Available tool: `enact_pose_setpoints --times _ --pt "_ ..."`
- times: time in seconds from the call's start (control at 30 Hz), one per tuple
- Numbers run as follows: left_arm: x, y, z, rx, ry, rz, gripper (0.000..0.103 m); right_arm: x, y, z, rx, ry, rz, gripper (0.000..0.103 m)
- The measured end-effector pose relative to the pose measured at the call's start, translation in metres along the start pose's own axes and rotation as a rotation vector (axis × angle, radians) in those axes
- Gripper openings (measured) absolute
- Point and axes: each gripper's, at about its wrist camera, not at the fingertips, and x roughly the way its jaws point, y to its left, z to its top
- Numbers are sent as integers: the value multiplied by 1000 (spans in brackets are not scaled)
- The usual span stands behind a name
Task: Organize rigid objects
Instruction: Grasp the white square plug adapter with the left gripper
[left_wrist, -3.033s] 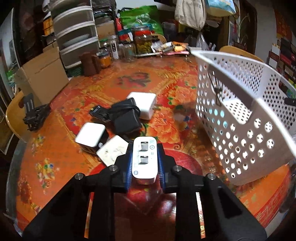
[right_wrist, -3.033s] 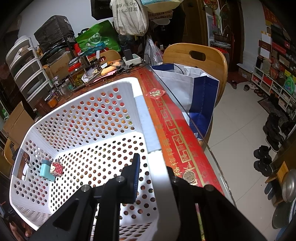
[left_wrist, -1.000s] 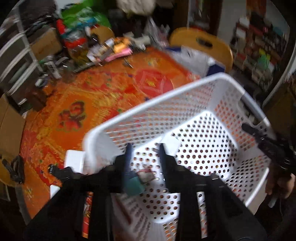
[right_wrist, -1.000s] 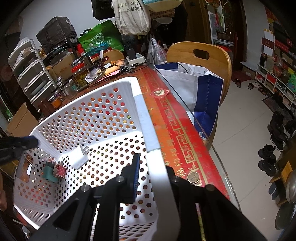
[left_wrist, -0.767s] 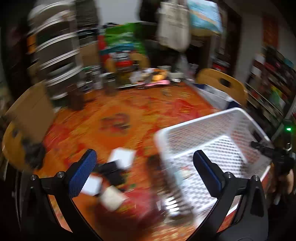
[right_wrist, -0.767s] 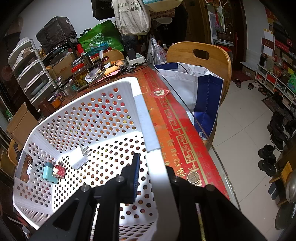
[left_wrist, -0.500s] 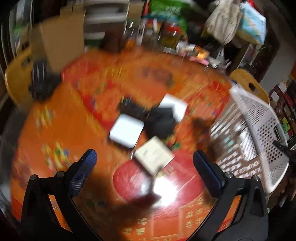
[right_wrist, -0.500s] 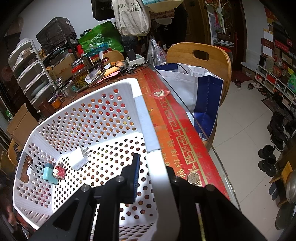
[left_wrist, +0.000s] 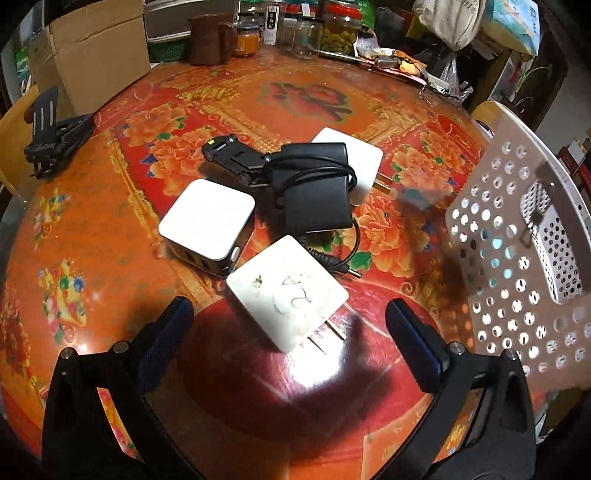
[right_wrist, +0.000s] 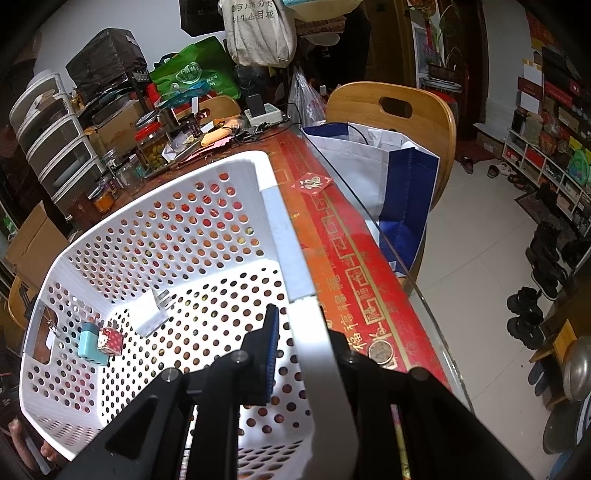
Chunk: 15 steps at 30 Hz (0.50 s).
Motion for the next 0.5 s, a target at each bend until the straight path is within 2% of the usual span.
enact_pose_setpoints --times 0.33,0.43,0.5 --pt "18 -7 3 10 -16 69 102 0 1 0 -5 -1 -1 16" --pt "17 -11 2 33 -38 101 86 0 1 0 -3 -2 -1 16" --pt "12 -12 1 42 -52 96 61 0 1 0 -2 -2 0 16"
